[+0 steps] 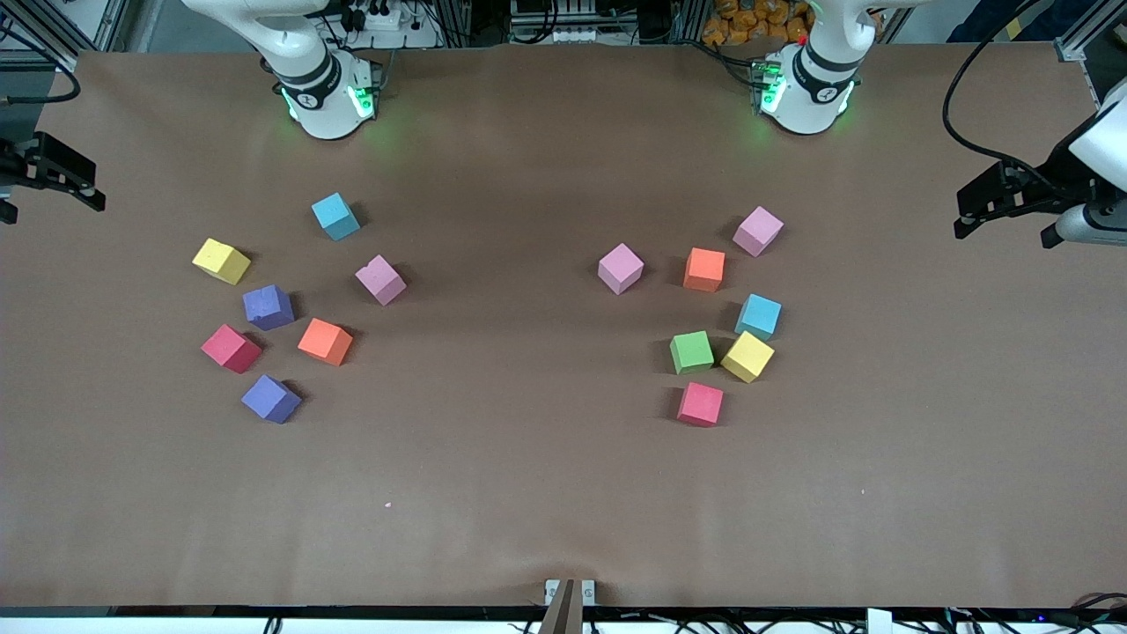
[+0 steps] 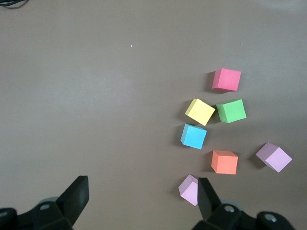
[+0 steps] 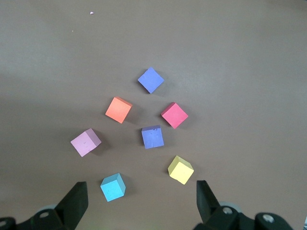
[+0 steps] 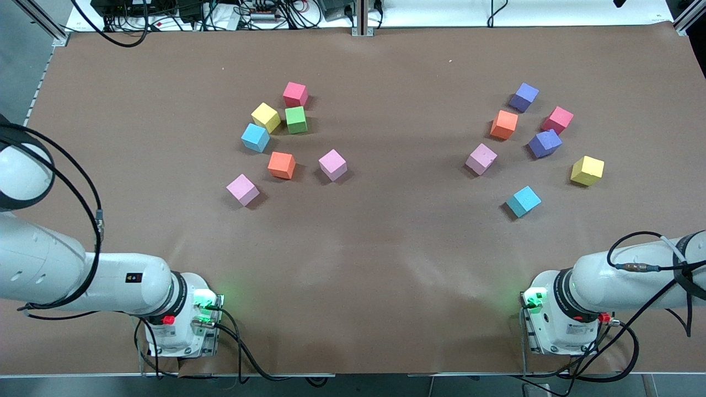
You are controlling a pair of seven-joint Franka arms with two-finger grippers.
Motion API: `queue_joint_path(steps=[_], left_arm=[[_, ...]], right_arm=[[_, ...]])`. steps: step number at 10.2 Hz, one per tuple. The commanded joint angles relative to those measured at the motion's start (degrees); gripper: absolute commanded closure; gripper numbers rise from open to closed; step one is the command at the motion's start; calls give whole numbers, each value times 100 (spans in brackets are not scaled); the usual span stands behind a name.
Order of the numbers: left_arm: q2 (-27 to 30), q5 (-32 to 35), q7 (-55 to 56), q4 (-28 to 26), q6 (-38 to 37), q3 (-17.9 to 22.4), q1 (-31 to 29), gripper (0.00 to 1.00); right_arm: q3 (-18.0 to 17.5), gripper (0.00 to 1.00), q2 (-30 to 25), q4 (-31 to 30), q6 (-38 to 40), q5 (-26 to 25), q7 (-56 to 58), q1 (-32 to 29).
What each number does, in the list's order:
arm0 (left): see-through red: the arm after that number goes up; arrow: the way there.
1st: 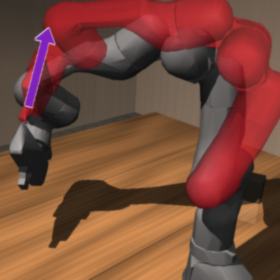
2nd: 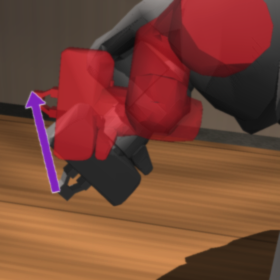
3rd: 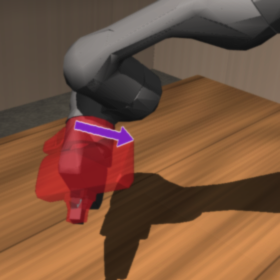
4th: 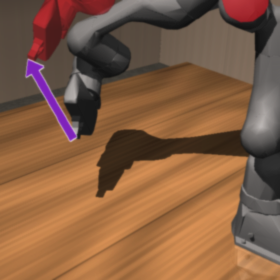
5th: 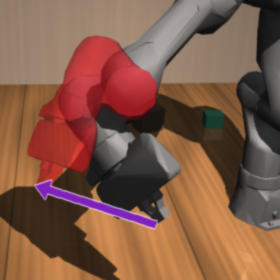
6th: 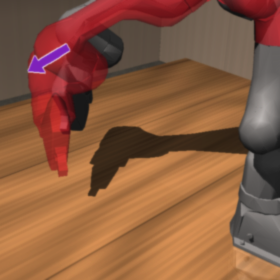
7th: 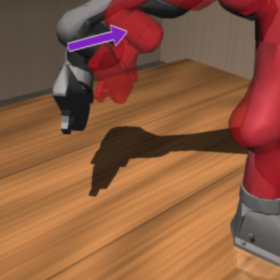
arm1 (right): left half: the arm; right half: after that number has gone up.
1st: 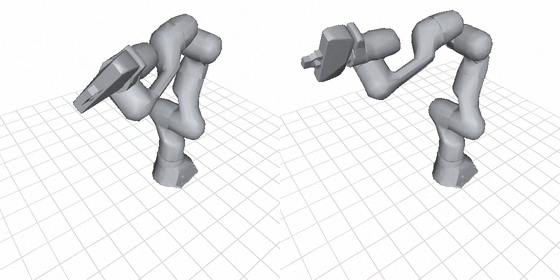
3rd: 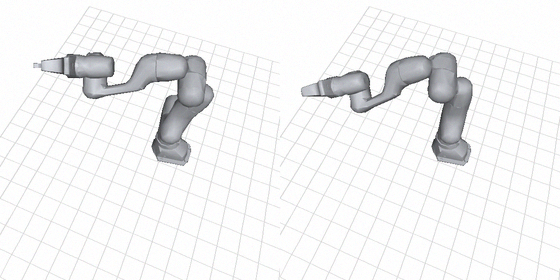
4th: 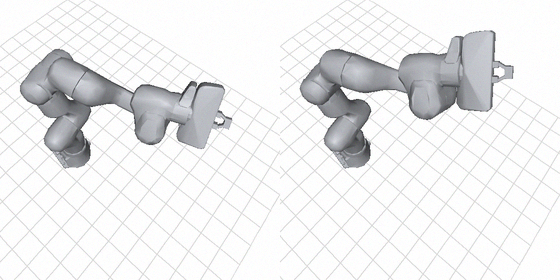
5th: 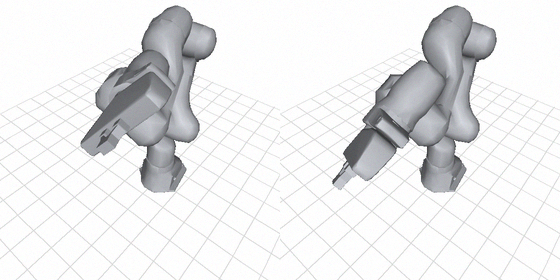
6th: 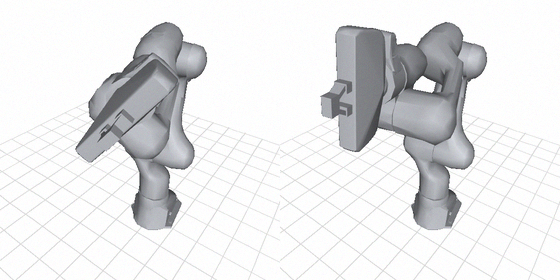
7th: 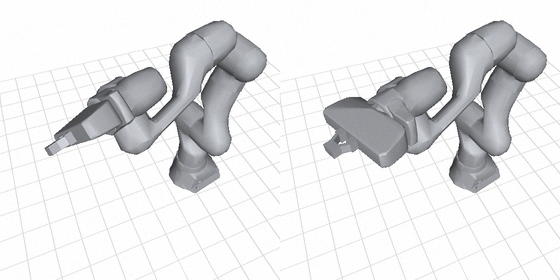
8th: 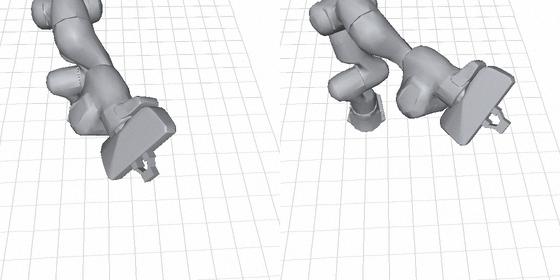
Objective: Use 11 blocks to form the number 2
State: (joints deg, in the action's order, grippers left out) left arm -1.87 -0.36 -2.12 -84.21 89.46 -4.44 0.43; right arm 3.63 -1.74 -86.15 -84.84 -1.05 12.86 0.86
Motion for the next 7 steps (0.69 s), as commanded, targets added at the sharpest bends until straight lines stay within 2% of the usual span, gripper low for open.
queue_joint_path(steps=[1, 7], left_arm=[[56, -44, 28, -61, 28, 14, -8, 0], [-102, -131, 377, -43, -7, 40, -26, 0]], right_arm=[[77, 0, 16, 80, 81, 79, -100, 73], [68, 0, 16, 81, 73, 210, -416, 99]])
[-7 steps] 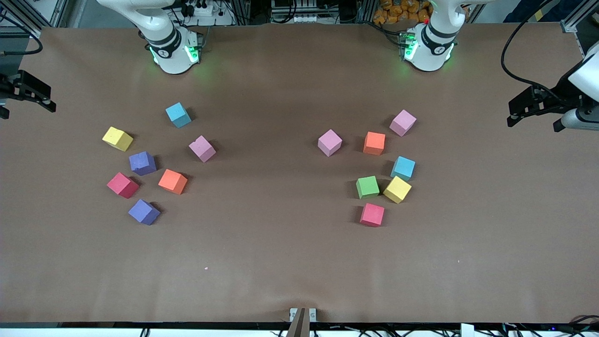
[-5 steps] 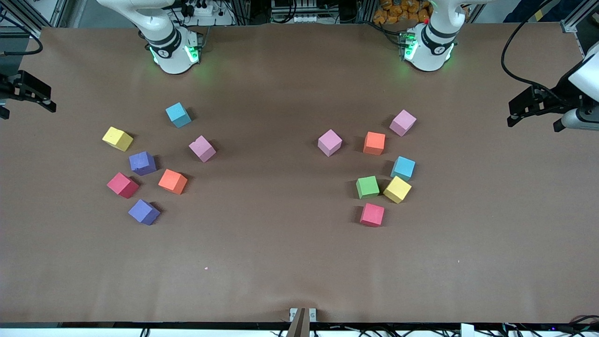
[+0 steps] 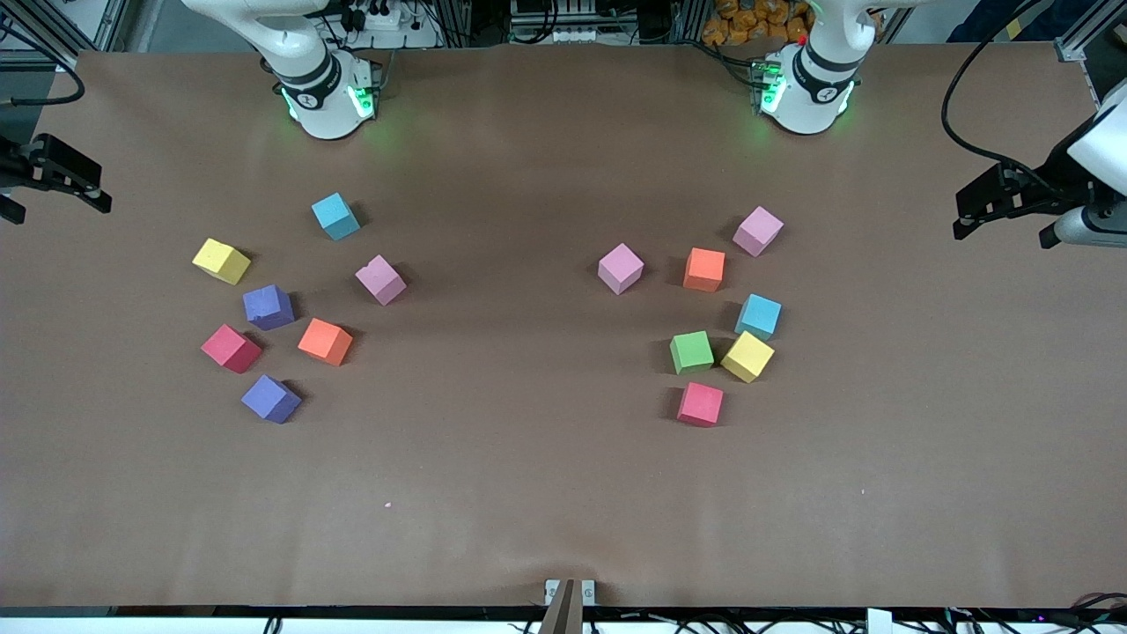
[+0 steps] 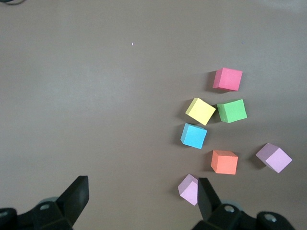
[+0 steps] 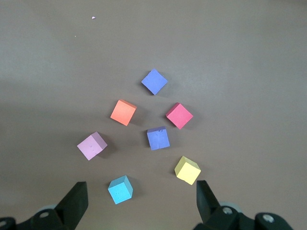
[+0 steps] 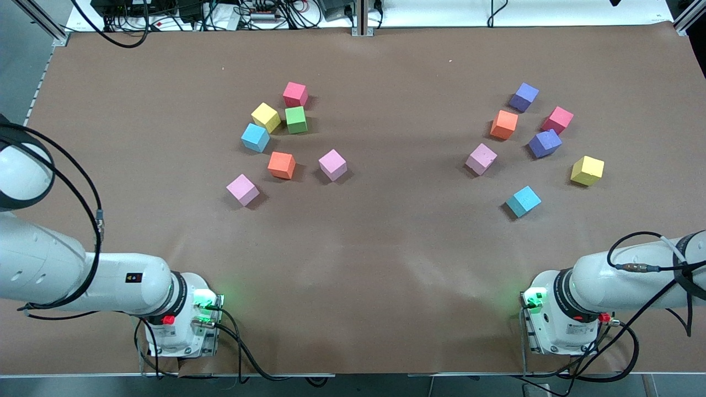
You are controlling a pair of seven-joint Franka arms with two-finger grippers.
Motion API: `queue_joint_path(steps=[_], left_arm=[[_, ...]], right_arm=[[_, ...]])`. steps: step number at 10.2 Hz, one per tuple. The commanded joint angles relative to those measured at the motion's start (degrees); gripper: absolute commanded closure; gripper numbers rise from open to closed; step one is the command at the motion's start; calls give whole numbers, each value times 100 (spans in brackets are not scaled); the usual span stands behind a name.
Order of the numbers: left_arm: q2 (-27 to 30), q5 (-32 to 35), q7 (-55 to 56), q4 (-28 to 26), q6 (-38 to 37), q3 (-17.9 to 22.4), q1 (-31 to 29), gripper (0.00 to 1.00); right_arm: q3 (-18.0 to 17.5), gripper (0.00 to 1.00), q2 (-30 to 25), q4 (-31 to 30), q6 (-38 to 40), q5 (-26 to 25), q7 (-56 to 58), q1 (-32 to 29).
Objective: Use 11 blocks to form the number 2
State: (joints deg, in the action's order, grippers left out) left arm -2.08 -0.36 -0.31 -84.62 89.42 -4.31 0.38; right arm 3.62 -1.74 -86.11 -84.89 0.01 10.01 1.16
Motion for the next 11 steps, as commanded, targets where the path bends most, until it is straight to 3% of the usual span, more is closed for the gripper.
queue_joint_path(steps=[1, 6, 9, 11], left_arm=[[-256, -131, 207, -28, -13, 27, -12, 0], [-1153, -140, 330, -186, 92, -35, 76, 0], [-1680, -140, 653, -247, 522, -114, 303, 0], [-1682, -140, 734, -528, 795, -114, 322, 0]], right_arm=[[68, 0, 16, 77, 78, 104, -131, 69], [68, 0, 42, 68, 60, 104, -131, 78], [68, 0, 42, 68, 78, 122, -104, 60], [68, 0, 60, 68, 78, 122, -130, 95]])
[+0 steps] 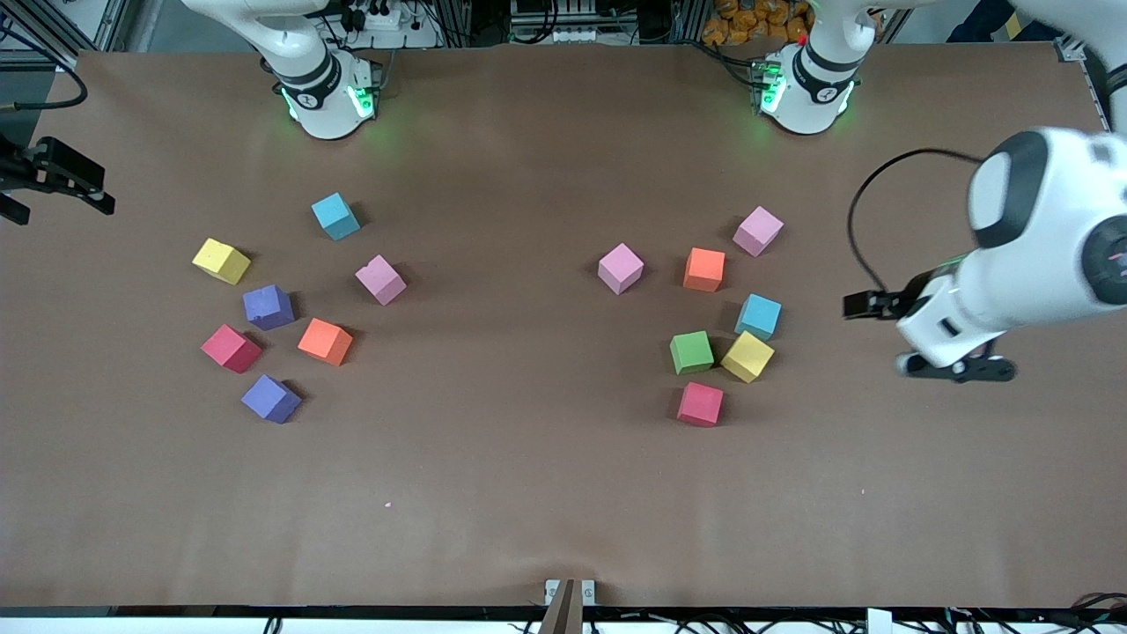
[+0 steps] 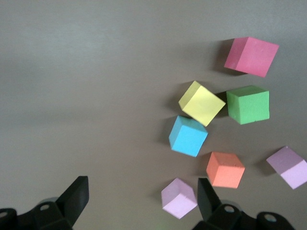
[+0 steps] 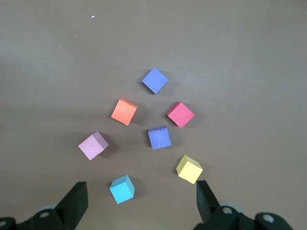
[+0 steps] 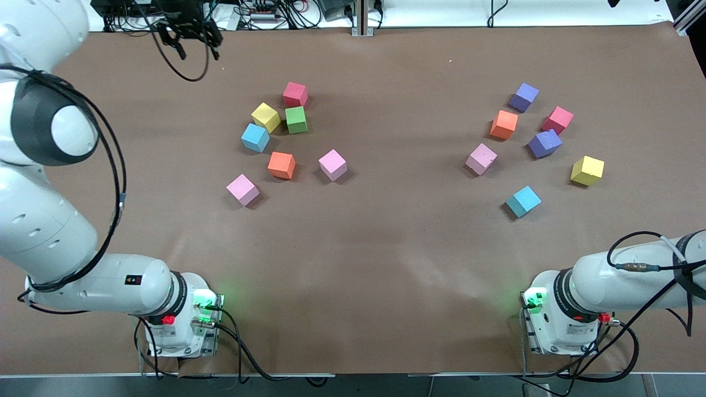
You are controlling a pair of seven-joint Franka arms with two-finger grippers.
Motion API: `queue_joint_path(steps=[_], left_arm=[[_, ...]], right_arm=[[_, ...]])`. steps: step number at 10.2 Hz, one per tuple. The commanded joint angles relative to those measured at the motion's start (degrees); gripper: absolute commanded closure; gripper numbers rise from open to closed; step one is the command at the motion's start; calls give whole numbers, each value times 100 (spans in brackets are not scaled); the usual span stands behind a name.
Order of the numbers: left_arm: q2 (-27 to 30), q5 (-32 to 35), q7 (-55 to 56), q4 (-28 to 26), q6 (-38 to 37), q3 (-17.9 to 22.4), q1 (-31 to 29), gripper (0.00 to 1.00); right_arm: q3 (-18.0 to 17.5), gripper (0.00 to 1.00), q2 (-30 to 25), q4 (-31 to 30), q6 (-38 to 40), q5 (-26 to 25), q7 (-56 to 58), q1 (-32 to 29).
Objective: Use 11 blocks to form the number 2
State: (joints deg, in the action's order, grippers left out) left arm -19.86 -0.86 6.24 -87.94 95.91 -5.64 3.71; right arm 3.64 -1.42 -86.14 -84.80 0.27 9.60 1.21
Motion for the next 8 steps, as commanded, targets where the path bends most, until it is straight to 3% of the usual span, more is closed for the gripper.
queue_joint_path(steps=[1, 4, 8], left_arm=[[87, -90, 79, -232, 174, 19, -10, 0], [429, -99, 289, -1274, 1269, -156, 16, 0], [166, -11, 580, -1883, 2115, -420, 235, 0]], right_arm=[[58, 0, 28, 45, 86, 87, -73, 107], [40, 0, 54, -52, 69, 96, -29, 134], [32, 0, 238, -69, 16, -62, -221, 511]])
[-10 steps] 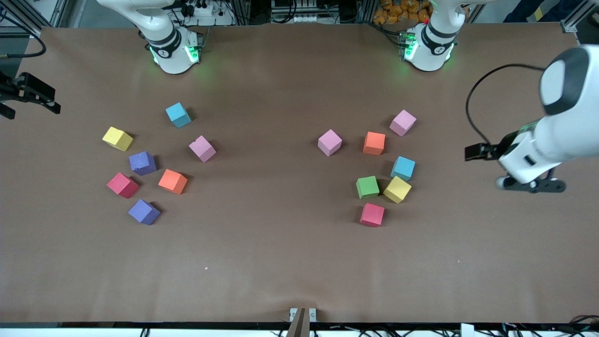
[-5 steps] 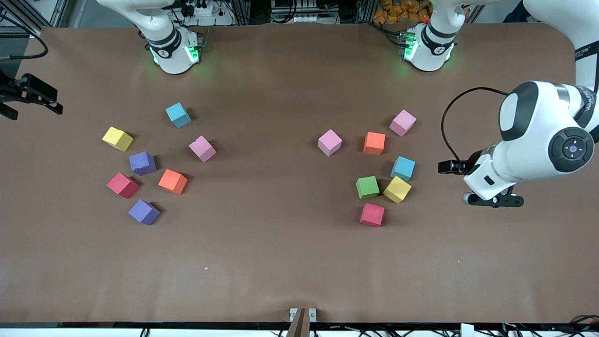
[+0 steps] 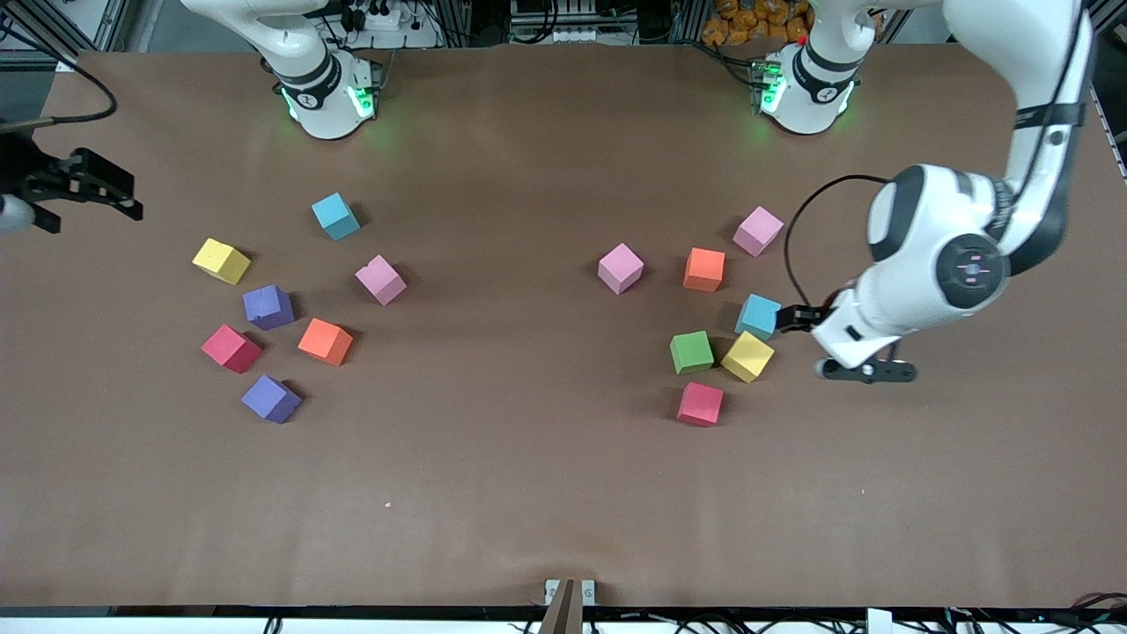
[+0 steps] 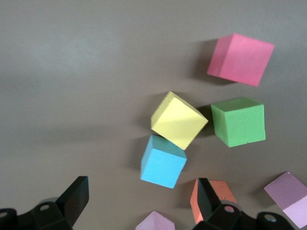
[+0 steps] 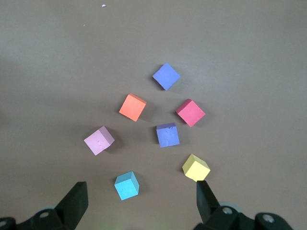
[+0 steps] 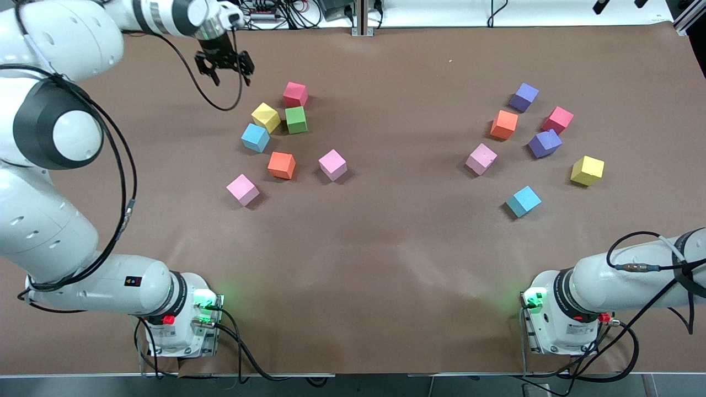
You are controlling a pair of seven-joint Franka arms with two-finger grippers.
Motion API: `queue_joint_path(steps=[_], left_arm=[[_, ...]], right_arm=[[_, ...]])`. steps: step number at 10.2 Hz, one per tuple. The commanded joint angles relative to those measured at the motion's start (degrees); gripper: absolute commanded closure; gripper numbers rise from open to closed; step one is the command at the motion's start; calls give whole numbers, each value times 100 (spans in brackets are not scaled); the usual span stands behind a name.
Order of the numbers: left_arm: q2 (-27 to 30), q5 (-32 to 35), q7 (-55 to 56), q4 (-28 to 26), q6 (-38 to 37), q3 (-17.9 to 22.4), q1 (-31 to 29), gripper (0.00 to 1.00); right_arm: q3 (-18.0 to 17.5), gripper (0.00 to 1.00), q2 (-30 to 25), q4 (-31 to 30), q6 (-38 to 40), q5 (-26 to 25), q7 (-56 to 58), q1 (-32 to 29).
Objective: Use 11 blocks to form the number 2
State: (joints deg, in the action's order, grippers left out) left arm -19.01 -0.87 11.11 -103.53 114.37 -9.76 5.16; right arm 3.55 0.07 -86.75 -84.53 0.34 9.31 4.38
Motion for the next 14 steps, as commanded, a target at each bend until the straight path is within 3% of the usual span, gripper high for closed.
queue_joint_path(steps=[1, 4, 7, 12, 14], left_arm=[[82, 7, 84, -482, 392, -9, 108, 0], [-111, 481, -135, -1053, 1005, -140, 187, 0], [-191, 834, -601, -1555, 1543, -176, 187, 0], [-577, 834, -602, -1600, 1860, -176, 301, 0], [-691, 834, -602, -1591, 1992, -176, 328, 0]], right_arm=[[40, 0, 281, -17, -46, 18, -202, 186], [40, 0, 520, -130, -98, 19, -140, 282], [32, 0, 424, -955, -993, 27, -324, 581], [-4, 0, 397, -2169, -2303, 71, -228, 967], [-4, 0, 275, -2851, -2985, 499, -237, 994]])
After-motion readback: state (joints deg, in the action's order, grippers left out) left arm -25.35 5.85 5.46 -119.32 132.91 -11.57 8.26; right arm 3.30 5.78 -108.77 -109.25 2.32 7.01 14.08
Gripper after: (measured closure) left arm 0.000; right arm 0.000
